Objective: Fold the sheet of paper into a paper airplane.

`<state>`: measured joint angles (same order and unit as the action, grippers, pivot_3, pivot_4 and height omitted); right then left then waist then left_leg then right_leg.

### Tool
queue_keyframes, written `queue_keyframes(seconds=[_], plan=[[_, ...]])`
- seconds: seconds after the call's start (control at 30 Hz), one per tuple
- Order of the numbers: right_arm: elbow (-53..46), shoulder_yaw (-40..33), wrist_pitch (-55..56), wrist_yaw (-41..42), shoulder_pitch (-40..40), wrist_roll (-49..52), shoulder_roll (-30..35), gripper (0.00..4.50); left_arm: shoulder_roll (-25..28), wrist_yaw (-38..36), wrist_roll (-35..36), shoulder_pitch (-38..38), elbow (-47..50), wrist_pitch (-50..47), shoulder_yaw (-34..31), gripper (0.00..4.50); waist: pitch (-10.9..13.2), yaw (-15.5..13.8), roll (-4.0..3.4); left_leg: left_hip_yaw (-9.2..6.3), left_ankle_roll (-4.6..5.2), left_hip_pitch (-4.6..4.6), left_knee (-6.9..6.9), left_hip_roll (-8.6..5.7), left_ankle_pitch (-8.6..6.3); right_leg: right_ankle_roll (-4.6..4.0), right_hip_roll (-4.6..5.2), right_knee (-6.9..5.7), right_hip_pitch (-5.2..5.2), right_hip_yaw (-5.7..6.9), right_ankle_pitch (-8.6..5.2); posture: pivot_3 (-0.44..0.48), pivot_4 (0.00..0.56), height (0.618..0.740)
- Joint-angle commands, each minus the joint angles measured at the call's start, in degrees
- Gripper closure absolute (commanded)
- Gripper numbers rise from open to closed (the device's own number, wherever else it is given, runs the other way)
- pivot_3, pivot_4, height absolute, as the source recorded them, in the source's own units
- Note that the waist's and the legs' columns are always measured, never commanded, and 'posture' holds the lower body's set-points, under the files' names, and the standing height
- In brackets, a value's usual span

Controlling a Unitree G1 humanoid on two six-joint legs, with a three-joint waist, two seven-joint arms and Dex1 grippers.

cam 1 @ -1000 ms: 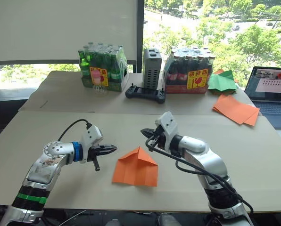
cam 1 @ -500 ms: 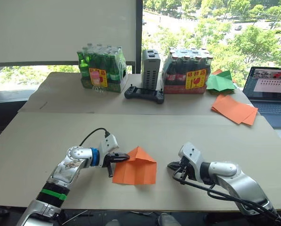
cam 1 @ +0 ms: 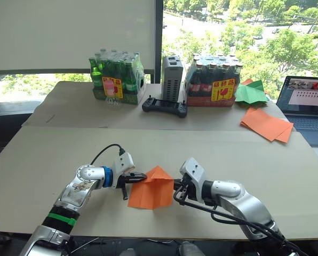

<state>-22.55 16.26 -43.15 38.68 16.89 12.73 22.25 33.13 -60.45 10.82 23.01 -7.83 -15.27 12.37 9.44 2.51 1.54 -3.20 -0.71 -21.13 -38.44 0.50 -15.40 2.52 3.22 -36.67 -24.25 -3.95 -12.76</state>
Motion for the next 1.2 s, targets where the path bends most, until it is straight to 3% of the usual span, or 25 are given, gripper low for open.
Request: queue_keyframes(seconds=[0.03, 0.37, 0.7, 1.2], plan=[[-0.9, 0.8, -0.2, -0.7, 1.9, 0.9, -1.5, 4.5, 0.3, 0.4, -1.3, -0.8, 1.0, -1.3, 0.8, 4.46, 0.0, 0.0, 0.0, -0.01, 0.0, 0.0, 0.0, 0.0, 0.0, 0.0, 0.0, 0.0, 0.0, 0.0, 0.0, 0.0, 0.15, 0.733], [1.9, 3.2, 0.6, -2.5, 3.2, 0.0, -4.3, 4.5, -0.1, -1.6, -2.4, 0.6, 2.9, -1.3, 3.4, 4.46, 0.0, 0.0, 0.0, -0.01, 0.0, 0.0, 0.0, -0.01, 0.0, 0.0, 0.01, -0.01, -0.01, 0.01, 0.0, 0.0, 0.15, 0.733], [3.6, 4.8, 1.2, -3.0, 4.3, -0.5, -5.5, 4.5, -4.1, -1.9, -1.5, 2.1, 1.3, -2.6, 4.4, 4.46, 0.0, -0.1, -0.01, -0.02, 0.0, 0.0, -0.03, -0.05, 0.0, 0.0, 0.03, -0.04, 0.0, 0.01, 0.0, 0.0, 0.15, 0.733], [10.5, 8.4, 3.8, -4.0, 6.3, -4.3, -7.7, 4.5, 1.1, -0.6, 1.6, -3.9, 8.5, -8.3, -2.4, 4.46, 0.0, 0.5, -0.01, -0.02, 0.0, 0.01, -0.16, 0.01, 0.0, -0.01, -0.01, -0.14, -0.01, 0.01, 0.0, 0.0, 0.15, 0.733]])
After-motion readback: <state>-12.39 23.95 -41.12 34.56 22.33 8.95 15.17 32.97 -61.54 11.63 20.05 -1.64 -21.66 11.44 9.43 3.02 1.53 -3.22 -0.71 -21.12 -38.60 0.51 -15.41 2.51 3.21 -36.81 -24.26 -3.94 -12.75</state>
